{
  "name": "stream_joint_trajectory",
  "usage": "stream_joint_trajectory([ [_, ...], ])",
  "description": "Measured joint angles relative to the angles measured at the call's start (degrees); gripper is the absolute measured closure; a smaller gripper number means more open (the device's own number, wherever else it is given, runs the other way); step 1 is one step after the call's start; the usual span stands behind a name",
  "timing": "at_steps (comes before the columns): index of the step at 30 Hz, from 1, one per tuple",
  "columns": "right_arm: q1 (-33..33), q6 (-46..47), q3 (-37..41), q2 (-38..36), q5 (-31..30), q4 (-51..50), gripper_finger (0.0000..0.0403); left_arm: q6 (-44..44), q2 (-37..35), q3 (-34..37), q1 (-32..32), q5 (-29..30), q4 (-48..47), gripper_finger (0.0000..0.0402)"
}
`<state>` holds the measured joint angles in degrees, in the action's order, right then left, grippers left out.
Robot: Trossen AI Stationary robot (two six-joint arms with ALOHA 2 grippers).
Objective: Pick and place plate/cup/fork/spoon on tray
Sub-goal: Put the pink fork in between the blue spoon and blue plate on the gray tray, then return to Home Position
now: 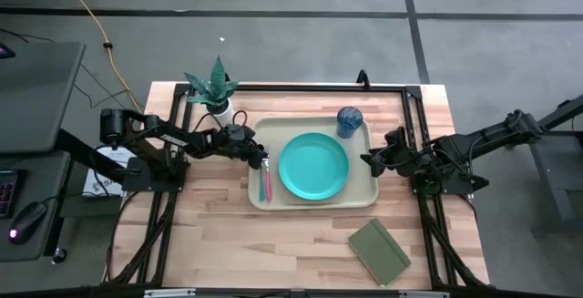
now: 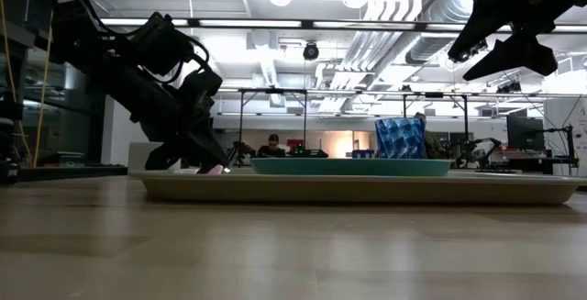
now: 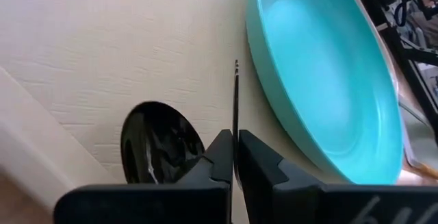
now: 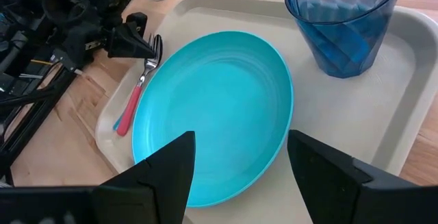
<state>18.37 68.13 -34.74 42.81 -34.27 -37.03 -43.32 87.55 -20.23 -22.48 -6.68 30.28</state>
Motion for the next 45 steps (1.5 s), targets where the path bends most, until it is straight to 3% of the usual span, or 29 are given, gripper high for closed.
stream_joint_trajectory([
  [16,0.0,-0.1,0.0,0.0,-2.2,0.0,0.0178,0.6,0.1,-1.4,1.5,3.5,2.0,0.0387],
  [29,0.0,-1.0,0.0,0.0,-2.1,0.0,0.0178,0.0,6.4,-5.1,3.9,5.7,1.0,0.0360],
  [41,0.0,-0.6,0.0,0.0,-1.1,0.0,0.0178,0.9,6.2,-5.6,1.2,5.9,0.5,0.0283],
  [45,0.0,0.4,0.0,0.0,-1.1,0.0,0.0178,1.6,6.2,-5.6,-0.4,3.0,0.5,0.0256],
])
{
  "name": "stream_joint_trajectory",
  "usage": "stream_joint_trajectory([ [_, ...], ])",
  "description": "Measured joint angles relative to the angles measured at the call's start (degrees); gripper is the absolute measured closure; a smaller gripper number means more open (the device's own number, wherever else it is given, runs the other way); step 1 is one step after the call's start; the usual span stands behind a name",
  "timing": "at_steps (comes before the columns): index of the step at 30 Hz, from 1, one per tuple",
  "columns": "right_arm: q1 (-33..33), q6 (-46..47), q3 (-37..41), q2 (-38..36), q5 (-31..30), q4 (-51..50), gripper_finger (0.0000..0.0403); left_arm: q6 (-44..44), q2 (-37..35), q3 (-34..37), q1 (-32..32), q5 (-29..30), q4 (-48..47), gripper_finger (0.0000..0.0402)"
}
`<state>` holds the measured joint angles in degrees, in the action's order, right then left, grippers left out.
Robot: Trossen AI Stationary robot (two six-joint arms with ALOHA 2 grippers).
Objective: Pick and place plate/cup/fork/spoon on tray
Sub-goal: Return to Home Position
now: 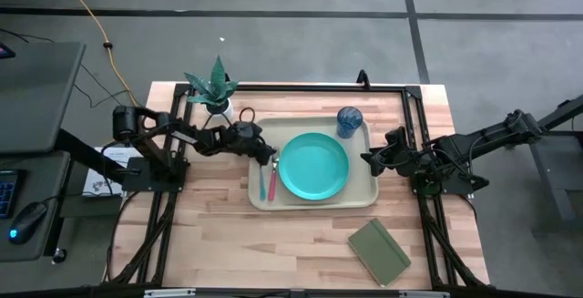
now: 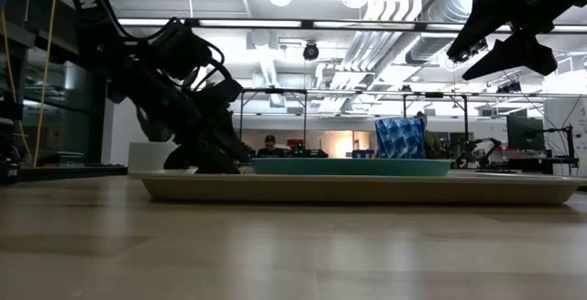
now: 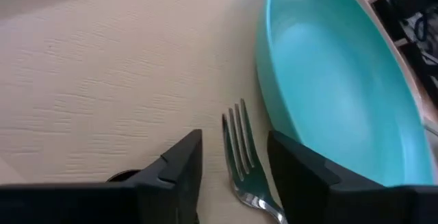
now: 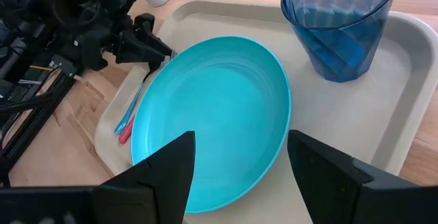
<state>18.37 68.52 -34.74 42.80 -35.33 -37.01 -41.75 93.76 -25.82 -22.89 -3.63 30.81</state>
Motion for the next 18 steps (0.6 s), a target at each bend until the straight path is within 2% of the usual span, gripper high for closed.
stream_joint_trajectory([
  [7,0.0,0.0,0.0,0.0,0.0,0.0,0.0178,1.3,-1.8,0.0,-3.3,-7.9,0.4,0.0232],
  [18,0.0,-0.4,0.0,0.0,-0.9,0.0,0.0178,1.5,-11.4,0.1,-4.5,-8.3,0.6,0.0232],
])
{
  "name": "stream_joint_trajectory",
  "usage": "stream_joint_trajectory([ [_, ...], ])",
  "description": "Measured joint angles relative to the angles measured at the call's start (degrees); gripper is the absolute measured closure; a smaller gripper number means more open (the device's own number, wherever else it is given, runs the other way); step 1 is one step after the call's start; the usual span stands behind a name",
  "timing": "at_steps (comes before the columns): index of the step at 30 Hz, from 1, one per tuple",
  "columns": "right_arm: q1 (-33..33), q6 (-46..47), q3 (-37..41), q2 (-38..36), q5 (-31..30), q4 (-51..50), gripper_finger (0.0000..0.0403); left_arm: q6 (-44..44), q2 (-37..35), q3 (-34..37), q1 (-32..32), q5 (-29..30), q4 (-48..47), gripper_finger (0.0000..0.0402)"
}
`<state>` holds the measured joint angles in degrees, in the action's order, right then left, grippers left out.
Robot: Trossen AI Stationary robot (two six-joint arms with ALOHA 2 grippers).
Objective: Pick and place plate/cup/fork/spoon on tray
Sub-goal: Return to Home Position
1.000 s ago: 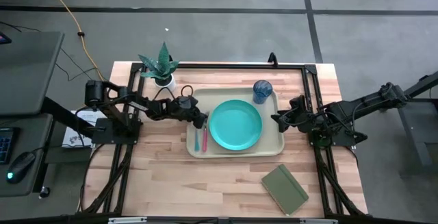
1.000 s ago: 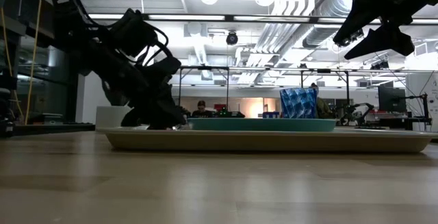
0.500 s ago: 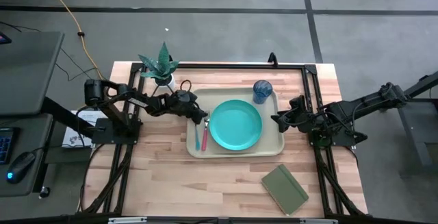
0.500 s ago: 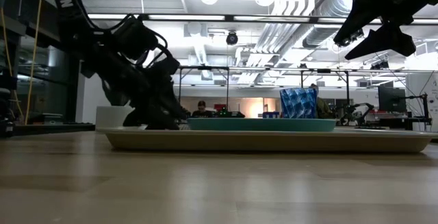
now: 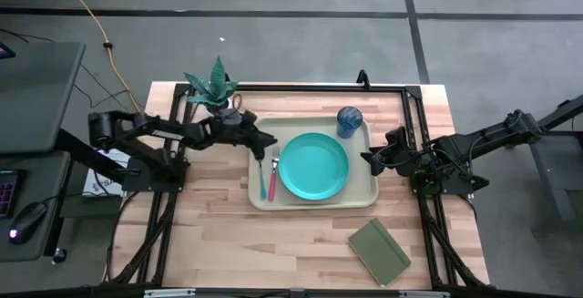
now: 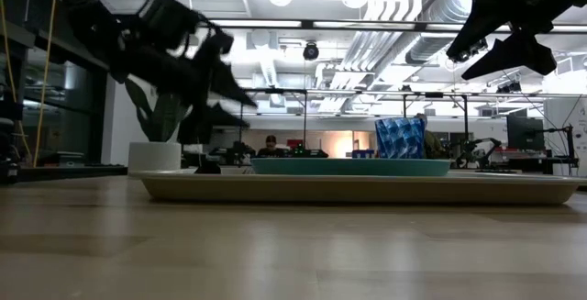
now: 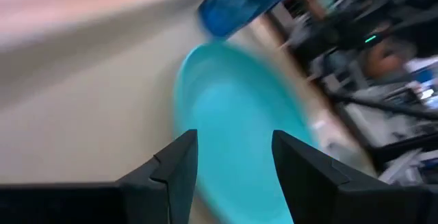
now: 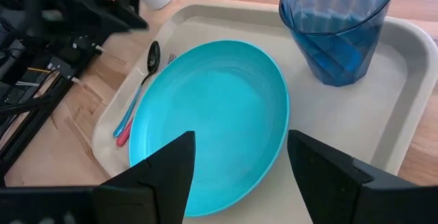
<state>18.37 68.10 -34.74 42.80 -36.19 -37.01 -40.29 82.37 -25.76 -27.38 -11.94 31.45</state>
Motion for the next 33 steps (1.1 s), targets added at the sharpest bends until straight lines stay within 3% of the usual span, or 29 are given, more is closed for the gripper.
stream_joint_trajectory([
  [10,0.0,-0.2,0.0,0.0,-1.2,0.0,0.0178,4.2,-15.4,0.0,0.4,0.3,8.5,0.0236],
  [17,0.0,-6.5,0.0,-0.1,-1.1,4.5,0.0178,10.6,-25.9,-1.8,3.3,3.6,7.5,0.0280],
  [22,0.0,-13.2,0.0,-0.1,-1.1,9.1,0.0178,13.0,-28.3,-3.6,4.9,4.5,7.5,0.0318],
  [27,0.0,-17.7,0.0,-0.2,-0.1,12.5,0.0178,13.6,-29.2,-4.8,5.4,4.4,7.5,0.0386],
  [33,0.0,-21.5,0.0,-0.5,2.3,16.5,0.0178,13.6,-29.5,-5.4,5.4,4.6,7.5,0.0399],
])
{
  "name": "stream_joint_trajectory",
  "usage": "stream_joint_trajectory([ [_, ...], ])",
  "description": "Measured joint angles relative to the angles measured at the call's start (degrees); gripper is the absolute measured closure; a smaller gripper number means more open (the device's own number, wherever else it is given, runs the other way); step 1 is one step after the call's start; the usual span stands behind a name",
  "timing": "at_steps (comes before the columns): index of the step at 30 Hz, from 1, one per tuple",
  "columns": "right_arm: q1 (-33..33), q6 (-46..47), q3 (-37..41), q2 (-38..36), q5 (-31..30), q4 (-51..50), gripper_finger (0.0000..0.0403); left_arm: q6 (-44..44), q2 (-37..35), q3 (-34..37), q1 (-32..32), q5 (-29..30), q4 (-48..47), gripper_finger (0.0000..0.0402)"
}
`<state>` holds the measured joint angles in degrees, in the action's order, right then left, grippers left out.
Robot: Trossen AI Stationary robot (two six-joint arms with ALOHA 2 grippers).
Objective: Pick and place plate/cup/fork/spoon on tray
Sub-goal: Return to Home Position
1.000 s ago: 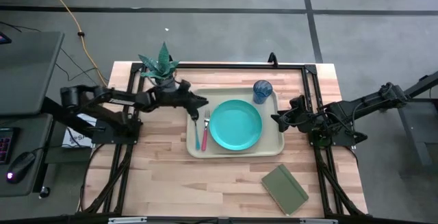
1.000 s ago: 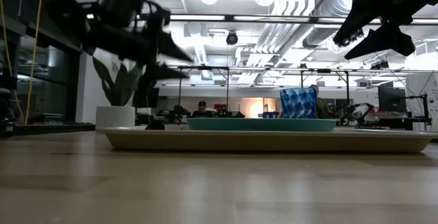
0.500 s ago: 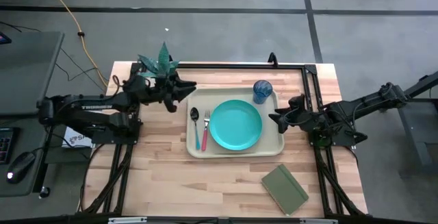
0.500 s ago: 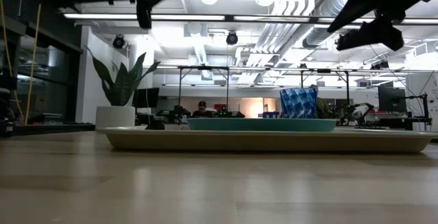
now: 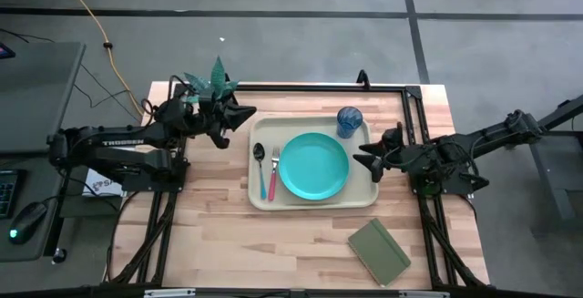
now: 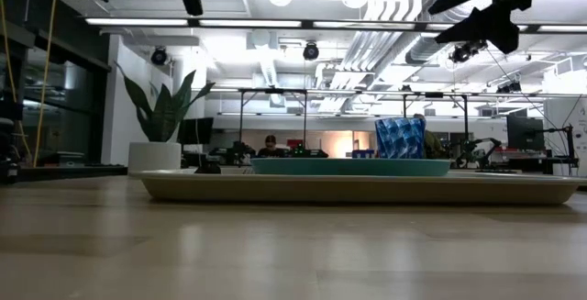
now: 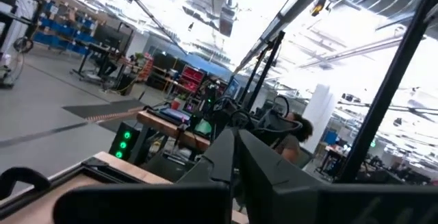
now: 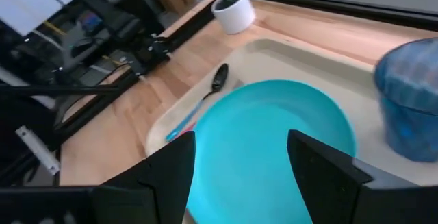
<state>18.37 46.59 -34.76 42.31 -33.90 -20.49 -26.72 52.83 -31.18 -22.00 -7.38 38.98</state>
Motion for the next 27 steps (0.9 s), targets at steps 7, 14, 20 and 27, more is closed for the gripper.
stream_joint_trajectory([
  [7,0.0,-3.6,0.0,-0.4,3.1,4.0,0.0178,-1.5,-0.1,0.0,0.4,1.1,-0.1,0.0401],
  [14,0.0,-4.4,0.0,-0.4,3.0,8.1,0.0178,-1.5,-0.1,0.0,3.1,-0.3,-0.1,0.0401],
  [20,0.0,-5.8,0.0,-0.4,2.5,15.8,0.0178,-1.1,-0.3,0.0,5.3,-4.1,-0.1,0.0401],
  [27,0.0,-12.0,0.0,-0.4,-1.0,24.2,0.0178,0.4,-0.7,0.0,6.1,-7.5,-0.2,0.0401],
])
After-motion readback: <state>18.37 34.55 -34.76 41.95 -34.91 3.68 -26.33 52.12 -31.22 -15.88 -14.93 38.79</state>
